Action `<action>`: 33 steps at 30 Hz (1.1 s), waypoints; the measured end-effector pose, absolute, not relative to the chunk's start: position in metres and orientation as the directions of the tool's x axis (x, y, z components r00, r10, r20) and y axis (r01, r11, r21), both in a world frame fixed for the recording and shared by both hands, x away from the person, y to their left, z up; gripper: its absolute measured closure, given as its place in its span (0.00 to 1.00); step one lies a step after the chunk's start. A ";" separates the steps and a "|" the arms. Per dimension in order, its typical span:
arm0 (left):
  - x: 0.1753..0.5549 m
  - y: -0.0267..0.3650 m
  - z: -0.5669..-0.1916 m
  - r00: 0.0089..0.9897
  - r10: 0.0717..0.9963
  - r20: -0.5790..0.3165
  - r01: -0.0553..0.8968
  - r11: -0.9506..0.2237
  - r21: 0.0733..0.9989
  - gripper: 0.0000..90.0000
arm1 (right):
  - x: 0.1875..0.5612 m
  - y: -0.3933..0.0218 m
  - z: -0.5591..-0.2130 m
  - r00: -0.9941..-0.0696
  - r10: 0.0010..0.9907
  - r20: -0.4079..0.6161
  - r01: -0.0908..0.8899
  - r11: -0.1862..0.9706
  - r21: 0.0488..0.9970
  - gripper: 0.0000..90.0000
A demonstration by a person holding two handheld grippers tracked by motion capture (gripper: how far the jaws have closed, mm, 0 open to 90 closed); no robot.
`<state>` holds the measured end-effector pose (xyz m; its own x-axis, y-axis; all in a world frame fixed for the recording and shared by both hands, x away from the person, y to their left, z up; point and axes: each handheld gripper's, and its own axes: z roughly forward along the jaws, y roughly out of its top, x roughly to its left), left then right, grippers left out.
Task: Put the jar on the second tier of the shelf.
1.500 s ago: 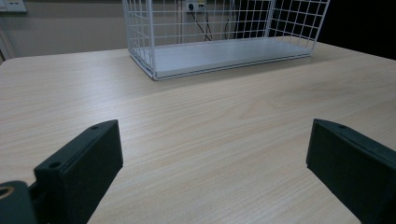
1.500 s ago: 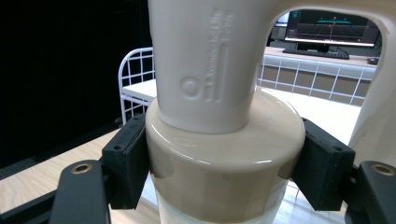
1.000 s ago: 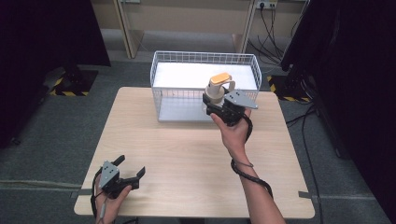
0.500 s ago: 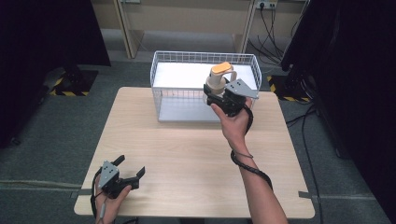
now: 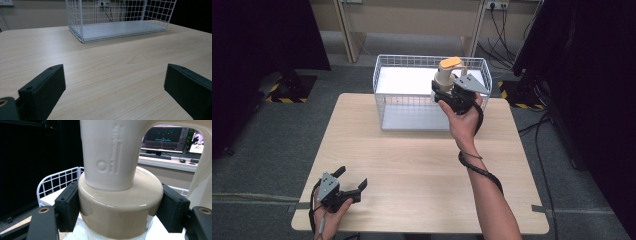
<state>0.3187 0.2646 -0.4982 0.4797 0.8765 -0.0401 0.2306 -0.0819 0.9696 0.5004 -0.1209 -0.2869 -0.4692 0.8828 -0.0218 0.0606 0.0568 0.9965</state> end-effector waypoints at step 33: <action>0.319 0.265 -0.498 0.481 0.876 -0.043 0.231 -0.079 0.970 0.03 | 0.544 -0.122 -0.272 -0.425 0.905 0.010 0.100 0.036 0.994 0.32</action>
<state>0.3188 0.2650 -0.4982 0.4810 0.8757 -0.0432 0.2314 -0.0793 0.9696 0.5442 -0.1221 -0.2720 -0.4246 0.9053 0.0096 0.1002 0.0365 0.9943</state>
